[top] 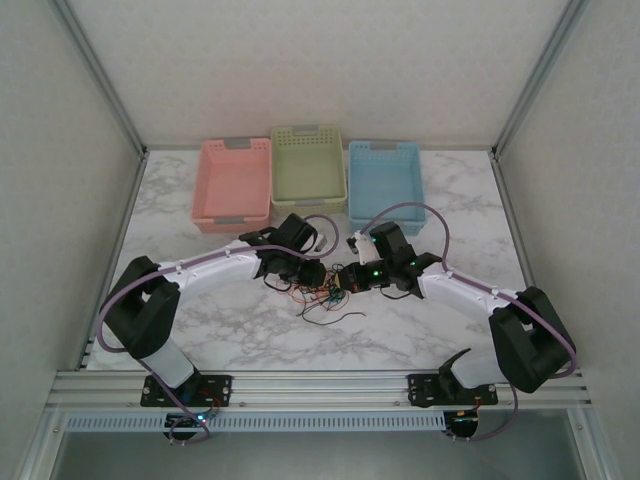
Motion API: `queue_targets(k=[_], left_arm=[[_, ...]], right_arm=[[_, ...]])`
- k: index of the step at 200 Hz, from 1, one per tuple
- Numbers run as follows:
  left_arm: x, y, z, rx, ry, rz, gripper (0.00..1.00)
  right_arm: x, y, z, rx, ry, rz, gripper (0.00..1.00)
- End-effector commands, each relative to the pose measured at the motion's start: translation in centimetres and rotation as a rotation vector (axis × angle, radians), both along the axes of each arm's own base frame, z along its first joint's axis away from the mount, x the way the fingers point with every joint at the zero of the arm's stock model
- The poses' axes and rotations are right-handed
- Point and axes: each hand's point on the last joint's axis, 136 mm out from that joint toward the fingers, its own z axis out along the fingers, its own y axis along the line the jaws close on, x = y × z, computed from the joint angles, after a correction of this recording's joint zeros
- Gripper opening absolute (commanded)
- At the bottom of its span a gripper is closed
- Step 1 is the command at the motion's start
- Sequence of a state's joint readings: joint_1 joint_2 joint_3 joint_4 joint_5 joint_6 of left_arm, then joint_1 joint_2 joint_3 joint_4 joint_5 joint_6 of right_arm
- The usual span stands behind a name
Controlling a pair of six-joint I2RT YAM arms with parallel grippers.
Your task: Untangle the cables
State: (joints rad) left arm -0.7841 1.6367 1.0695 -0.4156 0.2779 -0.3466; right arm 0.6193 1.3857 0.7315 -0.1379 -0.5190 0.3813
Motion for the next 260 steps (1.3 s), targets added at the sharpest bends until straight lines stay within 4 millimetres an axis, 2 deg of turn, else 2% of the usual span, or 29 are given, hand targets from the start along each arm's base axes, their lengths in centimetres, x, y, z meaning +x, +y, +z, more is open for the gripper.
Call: queue_targets(k=[1, 39, 80, 118, 155, 177, 190, 211, 230, 246, 260], left_arm=[[0.2, -0.1, 0.2, 0.008, -0.021, 0.005, 0.19], [1.4, 1.9, 1.2, 0.081, -0.106, 0.074, 0.0], [2.3, 6.1, 3.2, 0.138, -0.186, 0.219, 0.0], [2.8, 12.5, 5.9, 0.152, -0.241, 0.448, 0.0], [2.2, 19.3, 8.5, 0.151, -0.279, 0.65, 0.0], [1.8, 21.5, 10.0, 0.136, -0.298, 0.71, 0.0], [1.8, 21.0, 10.4, 0.084, -0.284, 0.686, 0.0], [1.8, 16.5, 11.0, -0.09, -0.221, 0.526, 0.0], [1.9, 12.8, 11.4, -0.175, -0.192, 0.404, 0.2], [1.7, 9.6, 11.5, -0.17, -0.183, 0.291, 0.51], [1.4, 6.4, 11.0, -0.195, -0.138, 0.192, 0.63]], right_arm=[[0.2, 0.3, 0.2, 0.023, 0.0, 0.004, 0.0], [0.3, 0.2, 0.2, 0.022, -0.003, 0.001, 0.0], [0.4, 0.0, 0.1, 0.014, -0.004, -0.016, 0.0], [0.6, -0.3, 0.1, 0.013, -0.002, -0.036, 0.0], [1.0, -0.8, 0.0, 0.019, 0.001, -0.067, 0.0], [1.2, -1.2, 0.1, 0.033, 0.001, -0.09, 0.0], [1.1, -1.1, 0.2, 0.04, 0.001, -0.084, 0.0], [1.0, -1.0, 0.2, 0.046, 0.003, -0.073, 0.0], [1.0, -0.9, 0.3, 0.05, 0.005, -0.067, 0.0], [1.0, -0.8, 0.2, 0.05, 0.007, -0.065, 0.0], [1.0, -0.8, 0.2, 0.05, 0.007, -0.066, 0.0]])
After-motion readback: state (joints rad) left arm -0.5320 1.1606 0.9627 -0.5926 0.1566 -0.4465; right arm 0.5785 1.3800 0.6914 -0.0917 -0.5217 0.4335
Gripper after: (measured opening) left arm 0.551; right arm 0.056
